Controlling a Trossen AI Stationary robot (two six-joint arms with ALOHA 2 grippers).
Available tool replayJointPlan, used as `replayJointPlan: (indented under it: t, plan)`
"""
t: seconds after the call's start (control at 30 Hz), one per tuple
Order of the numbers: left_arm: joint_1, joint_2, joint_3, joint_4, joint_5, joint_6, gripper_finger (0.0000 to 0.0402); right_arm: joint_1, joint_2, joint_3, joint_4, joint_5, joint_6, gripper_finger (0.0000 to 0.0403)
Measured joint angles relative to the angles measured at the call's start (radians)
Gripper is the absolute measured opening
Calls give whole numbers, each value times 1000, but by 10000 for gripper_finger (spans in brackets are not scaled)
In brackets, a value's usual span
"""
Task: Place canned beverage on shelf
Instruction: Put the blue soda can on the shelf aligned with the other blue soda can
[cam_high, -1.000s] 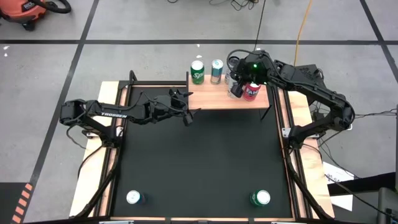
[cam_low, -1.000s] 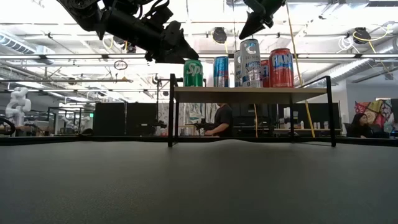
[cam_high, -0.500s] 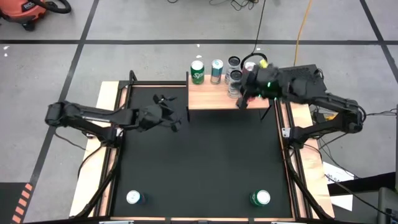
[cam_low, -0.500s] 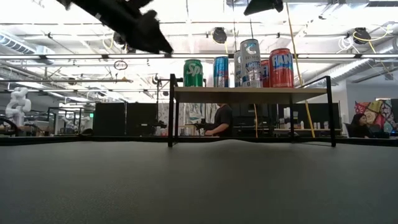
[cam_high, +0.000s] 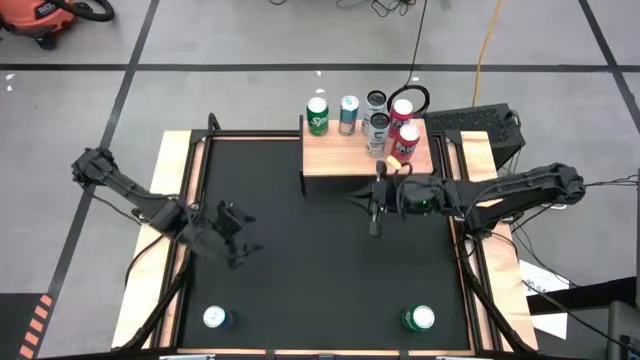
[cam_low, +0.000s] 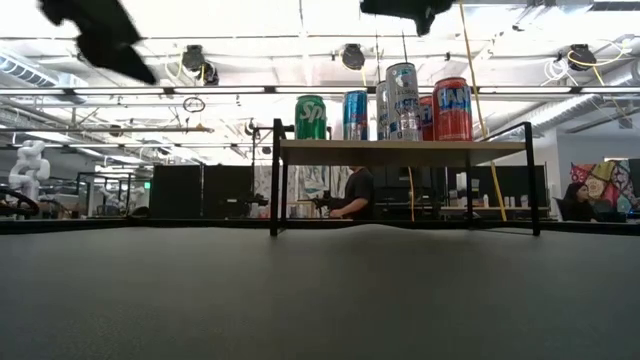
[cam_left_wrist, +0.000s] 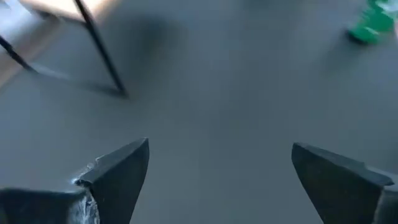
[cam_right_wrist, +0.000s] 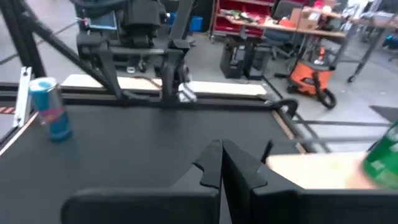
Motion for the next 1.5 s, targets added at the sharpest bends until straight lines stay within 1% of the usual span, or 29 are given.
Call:
replayJointPlan:
  t: [0.13, 0.23, 0.3, 0.37, 0.4, 0.43, 0.57, 0.73, 0.77, 0.87, 0.97, 1.03, 1.17, 1.33, 1.4, 1.5]
  plan:
    - [-121, 1, 7, -26, 58, -162, 393, 29, 14, -60, 99, -1, 17, 0]
    - [-200, 18, 19, -1, 47, -233, 393, 59, 34, -84, 159, -1, 29, 4]
    - [-243, 40, 21, 8, -16, -261, 393, 86, 50, -100, 175, -3, 36, 11]
    - [-275, 73, 21, 16, -119, -274, 393, 112, 71, -107, 180, -3, 48, 20]
    - [-284, 94, 21, 26, -152, -274, 393, 125, 82, -108, 185, -3, 59, 24]
    - [-290, 116, 21, 36, -165, -273, 393, 139, 96, -110, 200, -3, 71, 29]
    - [-293, 192, 20, 69, -132, -274, 393, 201, 182, -110, 268, -4, 68, 55]
    - [-293, 275, 20, 73, -128, -300, 393, 279, 274, -110, 341, 9, 64, 104]
    - [-293, 292, 20, 79, -116, -299, 393, 294, 284, -110, 353, 24, 63, 114]
    - [-292, 325, 20, 90, -4, -297, 393, 318, 310, -110, 399, 24, 66, 144]
    - [-276, 330, 20, 84, 103, -278, 393, 321, 340, -110, 447, 23, 70, 173]
    - [-258, 331, 38, 58, 145, -311, 393, 320, 358, -110, 470, 24, 78, 191]
    - [-235, 330, 158, -65, 234, -413, 393, 313, 380, -110, 492, 54, 93, 220]
    - [-247, 360, 338, -205, 250, -556, 393, 305, 413, -109, 544, 53, 90, 248]
    - [-258, 394, 410, -297, 298, -641, 393, 305, 431, -109, 556, 53, 89, 255]
    - [-278, 458, 504, -458, 399, -791, 393, 305, 466, -109, 580, 50, 91, 262]
